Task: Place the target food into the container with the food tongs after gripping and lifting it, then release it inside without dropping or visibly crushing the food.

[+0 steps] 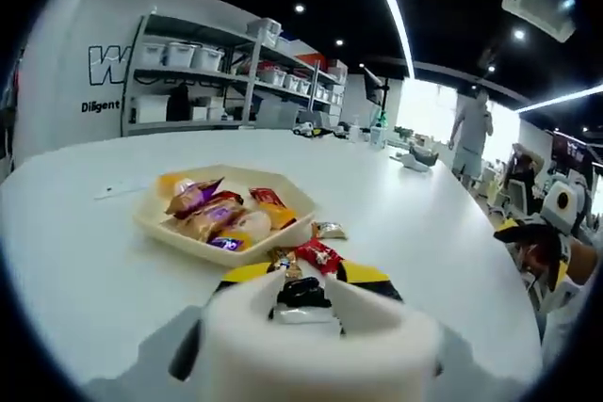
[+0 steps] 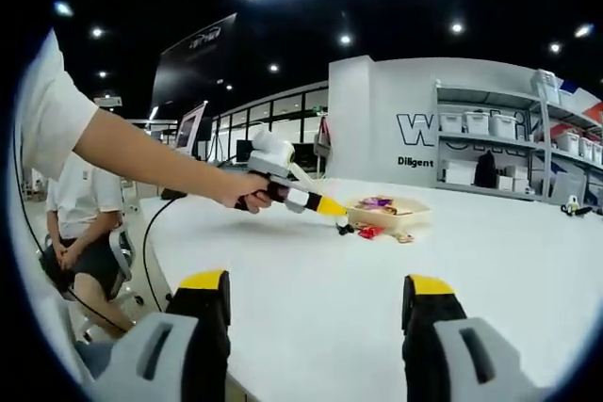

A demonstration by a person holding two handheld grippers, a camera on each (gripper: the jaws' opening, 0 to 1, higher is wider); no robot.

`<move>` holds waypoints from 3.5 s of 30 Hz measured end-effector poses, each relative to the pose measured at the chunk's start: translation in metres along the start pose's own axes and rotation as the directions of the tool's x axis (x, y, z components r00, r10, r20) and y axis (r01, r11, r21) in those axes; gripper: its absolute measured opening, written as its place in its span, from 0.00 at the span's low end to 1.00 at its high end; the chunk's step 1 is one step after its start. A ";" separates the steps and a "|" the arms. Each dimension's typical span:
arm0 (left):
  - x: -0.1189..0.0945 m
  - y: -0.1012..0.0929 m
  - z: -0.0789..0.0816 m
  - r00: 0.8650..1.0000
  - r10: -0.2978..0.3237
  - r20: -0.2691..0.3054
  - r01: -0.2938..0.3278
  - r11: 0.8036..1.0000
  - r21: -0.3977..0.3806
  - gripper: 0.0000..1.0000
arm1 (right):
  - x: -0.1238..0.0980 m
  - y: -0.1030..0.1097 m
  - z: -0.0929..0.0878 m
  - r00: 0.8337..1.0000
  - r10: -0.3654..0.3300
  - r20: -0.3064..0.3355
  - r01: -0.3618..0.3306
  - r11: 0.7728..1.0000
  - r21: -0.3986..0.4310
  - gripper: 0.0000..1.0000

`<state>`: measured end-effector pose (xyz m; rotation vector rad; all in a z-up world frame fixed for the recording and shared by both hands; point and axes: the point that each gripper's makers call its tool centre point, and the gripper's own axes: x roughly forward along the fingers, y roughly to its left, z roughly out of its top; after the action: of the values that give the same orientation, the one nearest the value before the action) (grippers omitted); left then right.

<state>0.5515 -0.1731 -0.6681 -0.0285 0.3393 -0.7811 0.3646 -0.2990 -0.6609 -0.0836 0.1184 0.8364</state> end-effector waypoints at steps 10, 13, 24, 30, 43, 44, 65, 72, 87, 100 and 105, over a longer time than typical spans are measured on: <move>-0.007 -0.024 -0.005 0.997 -0.049 -0.067 0.051 0.998 0.032 0.25 | 0.000 0.005 0.001 1.000 0.011 0.006 -0.011 1.000 0.008 0.72; -0.010 -0.023 0.008 0.999 -0.034 -0.042 0.037 0.997 0.071 0.25 | 0.002 0.008 0.001 1.000 0.017 0.008 -0.017 1.000 0.010 0.72; 0.002 -0.003 0.010 0.991 -0.026 -0.133 0.047 0.986 0.163 0.26 | -0.003 0.006 0.003 1.000 0.010 0.011 -0.010 1.000 0.006 0.72; 0.006 0.000 0.005 0.986 -0.047 -0.159 0.069 0.989 0.134 0.26 | -0.004 0.002 0.002 1.000 -0.002 0.012 0.001 1.000 0.012 0.72; -0.007 -0.006 -0.013 0.976 -0.033 -0.216 0.018 0.998 -0.067 0.26 | 0.004 0.010 0.000 1.000 0.020 0.007 -0.020 1.000 0.013 0.72; -0.008 -0.006 -0.013 0.976 -0.024 -0.215 0.007 0.997 -0.078 0.26 | 0.005 0.011 0.000 1.000 0.023 0.007 -0.023 1.000 0.013 0.72; -0.010 -0.030 -0.007 0.978 0.015 -0.208 -0.009 0.999 0.033 0.27 | 0.004 0.021 0.004 0.999 0.048 0.017 -0.048 0.999 0.007 0.71; -0.015 -0.029 -0.023 0.949 -0.046 -0.311 0.111 0.974 0.196 0.28 | 0.001 0.017 0.003 0.999 0.034 0.020 -0.035 0.999 0.011 0.72; -0.003 -0.038 -0.030 0.893 -0.106 -0.438 0.184 0.973 0.140 0.26 | -0.002 0.012 0.000 1.000 0.024 0.013 -0.024 1.000 0.017 0.71; -0.005 -0.037 -0.031 0.881 -0.041 -0.472 0.036 0.999 -0.019 0.20 | -0.001 0.010 0.000 1.000 0.021 0.018 -0.022 0.999 0.024 0.71; -0.009 -0.043 -0.031 0.881 -0.048 -0.471 0.042 0.999 -0.025 0.20 | -0.002 0.011 0.000 1.000 0.022 0.020 -0.023 1.000 0.021 0.71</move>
<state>0.5065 -0.1947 -0.6886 0.1451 0.8113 -0.8276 0.3547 -0.2931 -0.6607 -0.0540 0.1100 0.8583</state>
